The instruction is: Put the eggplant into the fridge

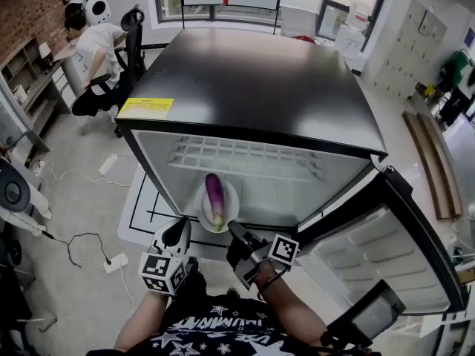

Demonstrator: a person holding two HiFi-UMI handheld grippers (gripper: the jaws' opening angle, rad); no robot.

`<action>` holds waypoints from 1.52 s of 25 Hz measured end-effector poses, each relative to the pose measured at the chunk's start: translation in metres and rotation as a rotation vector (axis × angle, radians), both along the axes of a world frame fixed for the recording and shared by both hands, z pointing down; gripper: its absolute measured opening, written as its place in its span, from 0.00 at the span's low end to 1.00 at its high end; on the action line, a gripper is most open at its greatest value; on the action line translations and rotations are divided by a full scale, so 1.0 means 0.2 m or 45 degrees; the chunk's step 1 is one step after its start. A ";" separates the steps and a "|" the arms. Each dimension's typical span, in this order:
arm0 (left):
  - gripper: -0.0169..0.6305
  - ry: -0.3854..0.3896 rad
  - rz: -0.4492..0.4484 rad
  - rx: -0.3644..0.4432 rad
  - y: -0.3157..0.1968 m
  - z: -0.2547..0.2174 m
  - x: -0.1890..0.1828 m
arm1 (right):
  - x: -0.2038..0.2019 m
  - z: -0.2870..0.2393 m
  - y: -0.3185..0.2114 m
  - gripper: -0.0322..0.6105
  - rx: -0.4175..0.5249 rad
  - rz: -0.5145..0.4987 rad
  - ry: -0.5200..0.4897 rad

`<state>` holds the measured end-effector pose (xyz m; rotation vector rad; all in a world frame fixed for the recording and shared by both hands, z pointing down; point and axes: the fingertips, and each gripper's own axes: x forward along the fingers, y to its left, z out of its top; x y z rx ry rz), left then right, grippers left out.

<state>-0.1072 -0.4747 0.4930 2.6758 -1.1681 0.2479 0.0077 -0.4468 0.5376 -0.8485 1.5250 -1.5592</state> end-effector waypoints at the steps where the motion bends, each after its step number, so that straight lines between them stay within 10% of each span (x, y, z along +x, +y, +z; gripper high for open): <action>1: 0.04 0.003 0.012 -0.004 -0.02 0.00 0.01 | 0.00 0.00 -0.02 0.08 -0.003 0.007 0.001; 38: 0.04 0.020 0.272 -0.141 -0.23 0.12 0.28 | 0.15 0.24 -0.38 0.08 -0.253 0.111 0.256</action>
